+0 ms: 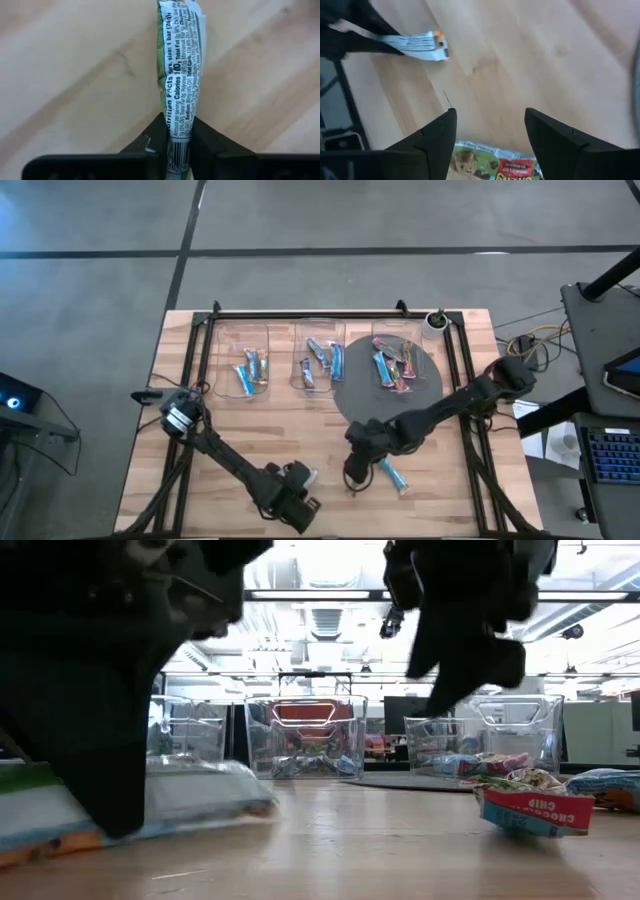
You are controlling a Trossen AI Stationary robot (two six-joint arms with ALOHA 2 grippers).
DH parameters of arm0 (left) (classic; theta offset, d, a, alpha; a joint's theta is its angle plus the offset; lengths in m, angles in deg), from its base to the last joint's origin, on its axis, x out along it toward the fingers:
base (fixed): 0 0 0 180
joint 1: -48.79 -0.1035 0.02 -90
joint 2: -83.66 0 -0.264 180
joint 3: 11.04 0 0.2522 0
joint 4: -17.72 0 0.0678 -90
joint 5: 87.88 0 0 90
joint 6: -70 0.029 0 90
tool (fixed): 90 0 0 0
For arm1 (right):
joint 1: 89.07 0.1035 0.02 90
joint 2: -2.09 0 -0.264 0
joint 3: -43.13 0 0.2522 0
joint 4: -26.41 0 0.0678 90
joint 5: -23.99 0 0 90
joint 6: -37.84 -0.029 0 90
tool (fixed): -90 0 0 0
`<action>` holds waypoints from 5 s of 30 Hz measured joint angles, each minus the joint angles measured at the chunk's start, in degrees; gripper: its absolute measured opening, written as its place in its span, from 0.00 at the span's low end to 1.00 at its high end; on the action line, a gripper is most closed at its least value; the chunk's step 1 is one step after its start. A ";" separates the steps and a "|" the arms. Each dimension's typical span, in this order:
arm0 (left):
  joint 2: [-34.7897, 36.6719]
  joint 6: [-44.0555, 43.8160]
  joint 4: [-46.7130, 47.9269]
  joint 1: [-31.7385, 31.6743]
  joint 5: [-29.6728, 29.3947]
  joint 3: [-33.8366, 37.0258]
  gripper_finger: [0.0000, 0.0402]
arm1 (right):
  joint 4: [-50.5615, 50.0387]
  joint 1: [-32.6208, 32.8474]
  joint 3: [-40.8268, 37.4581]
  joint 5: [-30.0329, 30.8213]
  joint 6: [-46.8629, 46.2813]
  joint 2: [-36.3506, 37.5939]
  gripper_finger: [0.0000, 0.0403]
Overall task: Pick and place Granola Bars by type
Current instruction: Put the orange granola bar into the left transparent container, then put the red granola bar into the right transparent container
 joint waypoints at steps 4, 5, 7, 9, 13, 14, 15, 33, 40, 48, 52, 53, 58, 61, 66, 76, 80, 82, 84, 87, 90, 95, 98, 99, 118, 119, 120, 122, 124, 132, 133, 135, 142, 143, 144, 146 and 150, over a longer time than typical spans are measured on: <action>3.48 -5.54 5.21 0.39 -5.27 0.03 0.10 | -0.24 0.00 -0.13 4.16 1.27 3.83 0.55; 4.79 -7.75 7.10 0.71 -7.53 0.00 0.10 | -0.45 0.00 -0.15 5.46 1.46 4.87 0.56; 7.60 -12.63 11.15 1.24 -12.79 -0.04 0.10 | -1.08 0.00 -0.22 8.20 1.87 7.56 0.55; 10.72 -18.50 16.68 1.84 -18.75 -0.04 0.10 | -1.67 0.00 -0.47 10.24 2.55 9.95 0.55; 17.47 -26.64 31.21 1.12 -28.87 -0.10 0.10 | -2.95 0.00 -1.00 13.11 2.95 14.71 0.55; 18.94 -26.91 35.54 0.17 -29.99 -0.10 0.10 | -2.94 0.00 -1.25 13.88 2.97 15.87 0.56; 20.18 -26.83 39.70 -1.34 -30.04 -0.10 0.10 | -3.30 0.00 -1.53 14.60 2.95 16.72 0.56; 61.84 22.93 -0.43 -51.65 -5.78 46.37 0.11 | -7.20 -4.60 -2.02 18.93 0.28 17.61 0.56; 63.41 29.12 -4.30 -56.85 -6.89 53.81 0.11 | -7.59 -8.98 -2.38 17.74 -0.33 17.56 0.56; 63.16 37.50 -8.34 -57.47 -6.93 54.28 0.29 | -7.55 -12.03 -2.95 14.94 -0.35 17.56 0.56; 63.43 37.87 -7.23 -57.52 -5.37 53.15 0.39 | -7.50 -12.63 -3.45 12.26 -0.51 17.56 0.56; 63.72 38.67 -7.04 -57.16 -4.24 52.15 0.40 | -7.56 -12.67 -3.60 11.60 -0.37 17.56 0.56; 64.67 44.68 -9.57 -50.55 -1.88 43.91 0.41 | -7.80 -12.11 -4.84 8.72 -0.21 17.96 0.56; 63.40 46.60 -10.38 -45.63 -3.25 38.73 0.41 | -11.01 -11.26 -5.90 7.29 -0.77 18.34 0.56; 58.52 44.32 -10.82 -39.05 -2.65 34.30 0.41 | -17.60 -8.57 -7.68 5.40 -4.18 18.34 0.56; 35.98 33.40 -19.21 -22.49 -1.79 28.07 0.41 | -19.22 1.97 -9.99 6.52 -16.29 18.57 0.56; 26.48 29.32 -17.13 -20.20 -1.96 20.85 0.41 | -22.17 7.59 -9.99 7.22 -22.33 18.58 0.56; 22.05 27.98 -16.41 -19.92 -2.11 16.53 0.41 | -23.78 10.58 -9.99 8.44 -26.54 18.58 0.56; 17.65 27.97 -15.21 -19.81 -2.34 11.56 0.41 | -25.18 13.59 -9.99 9.32 -31.07 18.58 0.56; 11.33 28.81 -13.00 -19.50 -2.46 3.56 0.41 | -26.61 17.70 -9.99 10.11 -37.01 18.58 0.56; 5.28 29.70 -8.97 -19.27 -2.51 -4.54 0.41 | -27.33 21.28 -9.99 10.51 -41.23 18.50 0.56; -3.14 30.14 -4.74 -18.68 -2.44 -15.28 0.41 | -29.49 25.81 -10.00 11.42 -47.54 18.28 0.56; -6.84 30.13 -4.84 -18.12 -2.02 -20.46 0.41 | -30.51 27.87 -10.19 11.44 -50.13 18.26 0.56; -7.88 30.13 -4.77 -17.89 -1.90 -21.95 0.41 | -30.60 28.43 -10.19 11.44 -50.81 18.26 0.56; -7.58 23.99 9.54 -13.13 -6.00 -26.48 0.41 | -28.88 30.91 -10.51 14.46 -47.79 17.35 0.56; -7.44 24.01 9.61 -12.84 -6.00 -26.48 0.41 | -28.27 30.88 -10.51 14.72 -46.93 16.75 0.56; -7.41 23.99 9.44 -12.65 -5.95 -26.48 0.41 | -27.24 30.66 -10.54 14.68 -46.20 16.19 0.56; -7.09 23.92 9.47 -12.23 -5.84 -26.40 0.41 | -25.12 30.60 -10.62 14.63 -44.46 14.58 0.56; -6.96 23.73 9.25 -12.10 -4.68 -26.40 0.41 | -21.56 30.34 -10.67 14.43 -41.54 12.99 0.56; -6.72 21.70 8.34 -11.46 -2.46 -26.40 0.41 | -15.64 30.28 -9.16 15.74 -25.74 8.20 0.56; -6.67 21.17 8.09 -11.24 -2.43 -26.59 0.41 | -15.69 30.24 -9.13 16.00 -23.40 7.97 0.56; -6.49 20.22 8.11 -10.75 -2.49 -26.97 0.41 | -15.61 29.99 -8.91 17.23 -18.60 7.59 0.56; -4.63 16.99 7.54 -9.79 -4.33 -27.12 0.41 | -15.63 28.25 -8.02 19.24 -9.83 7.70 0.56; -4.53 17.00 7.32 -9.81 -4.44 -27.12 0.41 | -15.54 27.87 -7.95 19.22 -9.56 7.76 0.56; -4.42 17.00 6.78 -9.81 -4.46 -27.12 0.41 | -15.52 27.48 -7.91 19.24 -9.51 7.77 0.56; -4.28 16.99 5.50 -9.81 -4.47 -27.12 0.41 | -15.50 26.64 -7.91 19.18 -9.66 7.78 0.56; -4.07 17.48 1.52 -9.92 -4.97 -26.16 0.41 | -14.79 25.80 -7.93 18.54 -11.30 7.61 0.56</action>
